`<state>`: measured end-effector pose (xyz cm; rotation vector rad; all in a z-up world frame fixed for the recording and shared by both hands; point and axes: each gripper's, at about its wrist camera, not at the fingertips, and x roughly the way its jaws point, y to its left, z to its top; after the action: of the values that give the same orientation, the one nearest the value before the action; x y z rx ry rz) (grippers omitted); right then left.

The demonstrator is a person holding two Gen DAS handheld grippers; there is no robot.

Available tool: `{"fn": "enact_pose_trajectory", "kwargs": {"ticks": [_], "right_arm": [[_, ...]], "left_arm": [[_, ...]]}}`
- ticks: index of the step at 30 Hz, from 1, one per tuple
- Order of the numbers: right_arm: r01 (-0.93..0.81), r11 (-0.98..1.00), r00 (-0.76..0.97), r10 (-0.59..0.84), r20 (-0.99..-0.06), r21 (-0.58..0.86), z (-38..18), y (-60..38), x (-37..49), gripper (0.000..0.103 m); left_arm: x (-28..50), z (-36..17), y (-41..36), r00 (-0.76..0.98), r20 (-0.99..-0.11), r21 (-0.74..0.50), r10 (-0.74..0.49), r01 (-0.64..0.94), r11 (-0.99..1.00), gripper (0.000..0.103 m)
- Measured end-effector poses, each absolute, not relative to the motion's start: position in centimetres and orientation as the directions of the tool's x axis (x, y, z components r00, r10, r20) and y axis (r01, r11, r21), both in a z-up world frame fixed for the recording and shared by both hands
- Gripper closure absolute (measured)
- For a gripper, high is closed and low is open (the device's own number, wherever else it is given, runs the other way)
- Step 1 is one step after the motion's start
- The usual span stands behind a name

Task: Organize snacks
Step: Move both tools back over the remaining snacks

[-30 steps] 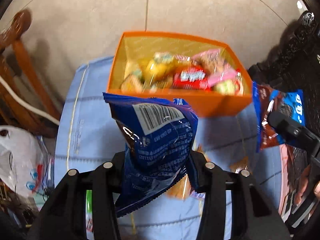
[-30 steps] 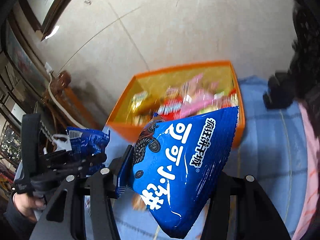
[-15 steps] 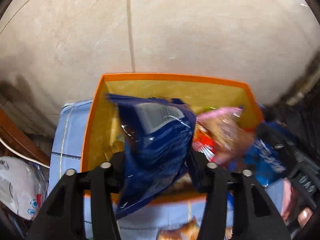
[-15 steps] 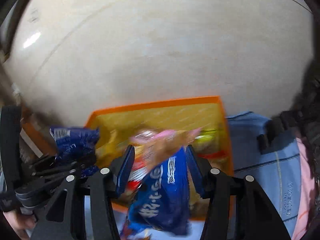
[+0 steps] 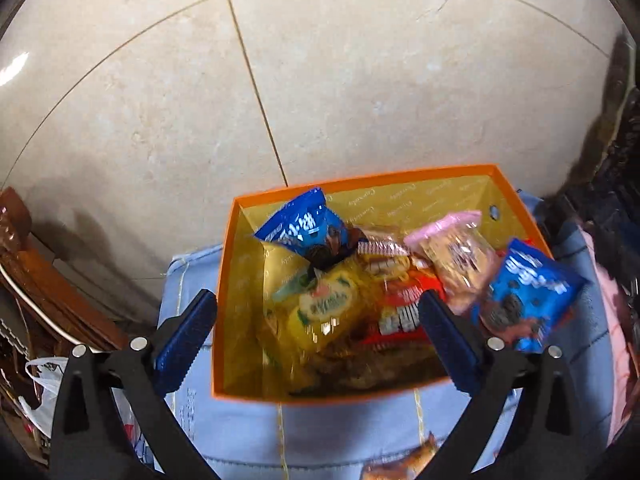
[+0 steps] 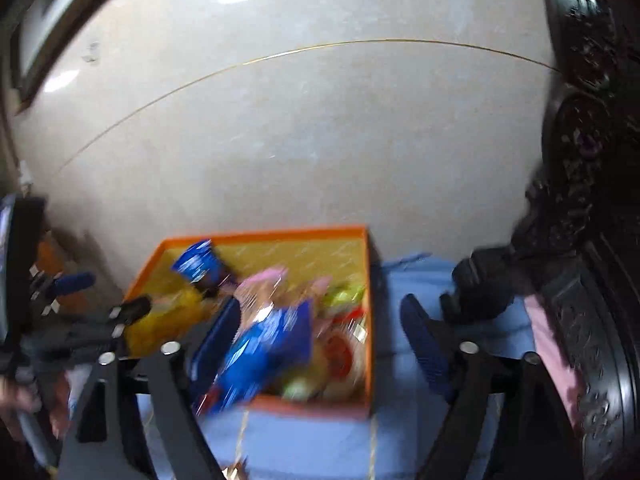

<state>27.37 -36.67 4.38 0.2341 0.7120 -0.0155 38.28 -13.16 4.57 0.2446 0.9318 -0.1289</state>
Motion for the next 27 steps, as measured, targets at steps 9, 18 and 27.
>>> {"fn": "enact_pose_trajectory", "kwargs": {"ticks": [9,18,27], "right_arm": [[0.095,0.974,0.577,0.113,-0.809,0.205,-2.0,-33.6,15.3,0.004],[0.219,0.953,0.451,0.092,-0.888,0.210,-7.2,-33.1,7.7,0.004],[0.210,0.939,0.446,0.157,-0.881,0.273,-8.3,-33.4,7.3,0.004]], "left_arm": [[28.3,1.6,-8.7,0.502,-0.865,0.121,-0.009,0.226,0.967,0.005],[19.1,-6.1,-5.9,0.325,-0.945,0.093,0.027,0.188,0.978,0.005],[22.0,-7.8,-9.3,0.286,-0.958,0.071,0.013,0.195,0.978,0.005]]}}
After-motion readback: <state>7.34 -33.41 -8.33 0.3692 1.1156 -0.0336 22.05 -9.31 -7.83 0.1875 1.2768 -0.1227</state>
